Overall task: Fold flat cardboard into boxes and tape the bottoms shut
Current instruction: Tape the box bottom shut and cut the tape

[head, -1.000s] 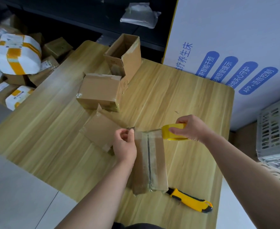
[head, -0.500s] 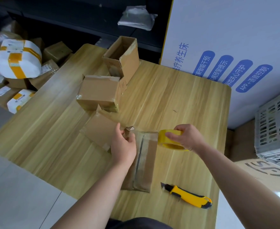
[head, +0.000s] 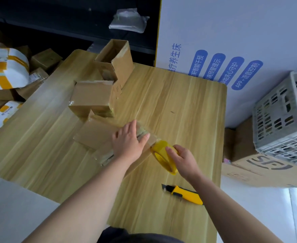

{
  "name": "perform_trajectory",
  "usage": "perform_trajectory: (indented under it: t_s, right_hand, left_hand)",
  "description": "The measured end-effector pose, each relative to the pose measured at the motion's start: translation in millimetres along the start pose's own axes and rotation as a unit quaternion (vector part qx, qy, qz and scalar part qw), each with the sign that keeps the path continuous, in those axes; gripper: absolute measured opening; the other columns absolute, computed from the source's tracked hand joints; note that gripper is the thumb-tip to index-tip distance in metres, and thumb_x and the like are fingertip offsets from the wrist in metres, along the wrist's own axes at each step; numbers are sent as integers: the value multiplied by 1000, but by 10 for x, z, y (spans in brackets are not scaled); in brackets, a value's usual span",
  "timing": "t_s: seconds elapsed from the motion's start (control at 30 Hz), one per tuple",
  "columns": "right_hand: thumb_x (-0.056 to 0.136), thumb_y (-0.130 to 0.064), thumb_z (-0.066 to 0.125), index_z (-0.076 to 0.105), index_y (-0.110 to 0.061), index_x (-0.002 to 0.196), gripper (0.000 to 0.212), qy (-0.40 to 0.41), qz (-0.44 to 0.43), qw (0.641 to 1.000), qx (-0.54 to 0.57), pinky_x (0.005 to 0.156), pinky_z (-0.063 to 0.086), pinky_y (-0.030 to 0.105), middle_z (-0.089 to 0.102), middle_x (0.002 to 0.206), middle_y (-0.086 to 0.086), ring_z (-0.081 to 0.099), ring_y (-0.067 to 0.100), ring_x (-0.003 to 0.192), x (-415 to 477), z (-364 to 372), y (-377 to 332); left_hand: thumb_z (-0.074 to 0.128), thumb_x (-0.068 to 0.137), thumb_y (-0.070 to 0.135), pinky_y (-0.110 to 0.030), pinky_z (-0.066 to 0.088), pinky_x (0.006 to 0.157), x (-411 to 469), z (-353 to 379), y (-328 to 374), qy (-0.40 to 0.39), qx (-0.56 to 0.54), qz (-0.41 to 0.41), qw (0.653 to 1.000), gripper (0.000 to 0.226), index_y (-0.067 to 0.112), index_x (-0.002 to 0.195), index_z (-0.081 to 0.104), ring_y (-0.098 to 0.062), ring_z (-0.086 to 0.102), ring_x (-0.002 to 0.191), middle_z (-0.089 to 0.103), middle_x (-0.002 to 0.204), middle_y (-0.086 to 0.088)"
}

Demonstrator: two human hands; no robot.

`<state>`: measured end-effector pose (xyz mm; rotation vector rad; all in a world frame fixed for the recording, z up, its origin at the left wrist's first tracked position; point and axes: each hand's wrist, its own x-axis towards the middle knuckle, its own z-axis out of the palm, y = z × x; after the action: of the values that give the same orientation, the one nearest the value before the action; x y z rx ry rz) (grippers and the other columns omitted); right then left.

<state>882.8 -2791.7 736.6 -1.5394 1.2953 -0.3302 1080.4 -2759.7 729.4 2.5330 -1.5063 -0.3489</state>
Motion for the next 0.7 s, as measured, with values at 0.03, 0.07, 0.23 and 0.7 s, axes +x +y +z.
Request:
perform_trajectory:
  t_s: [0.03, 0.07, 0.23, 0.7]
  right_hand:
    - [96, -41, 53, 56, -9, 76, 38, -3, 2, 1000, 16, 51, 33, 22, 42, 60, -4, 38, 7, 53, -32, 21, 26]
    - [96, -40, 53, 54, -11, 73, 37, -2, 5, 1000, 31, 48, 31, 19, 40, 59, -6, 36, 5, 51, -59, 46, 55]
    - [96, -40, 54, 51, -12, 73, 36, -8, 27, 997, 76, 45, 28, 17, 37, 60, -7, 33, 4, 50, -115, 179, 221]
    - [100, -40, 45, 58, -7, 99, 35, -45, 56, 987, 145, 62, 39, 30, 46, 78, 4, 44, 16, 69, -262, 384, 461]
  left_hand:
    - [27, 88, 71, -45, 20, 113, 48, -4, -26, -14, 4, 6, 1000, 79, 25, 151, 16, -23, 28, 140, 28, 156, 1]
    - [28, 88, 71, -46, 20, 113, 90, -12, -44, -31, 6, 13, 999, 79, 25, 151, 15, -24, 27, 141, 28, 156, 1]
    - [30, 89, 69, -46, 11, 116, 208, -55, -86, -78, 7, 52, 996, 77, 29, 152, 11, -22, 21, 144, 22, 158, 2]
    - [46, 89, 60, -50, 31, 109, 39, -68, -38, 97, 70, 172, 978, 70, 18, 145, 39, -30, 36, 131, 39, 147, -5]
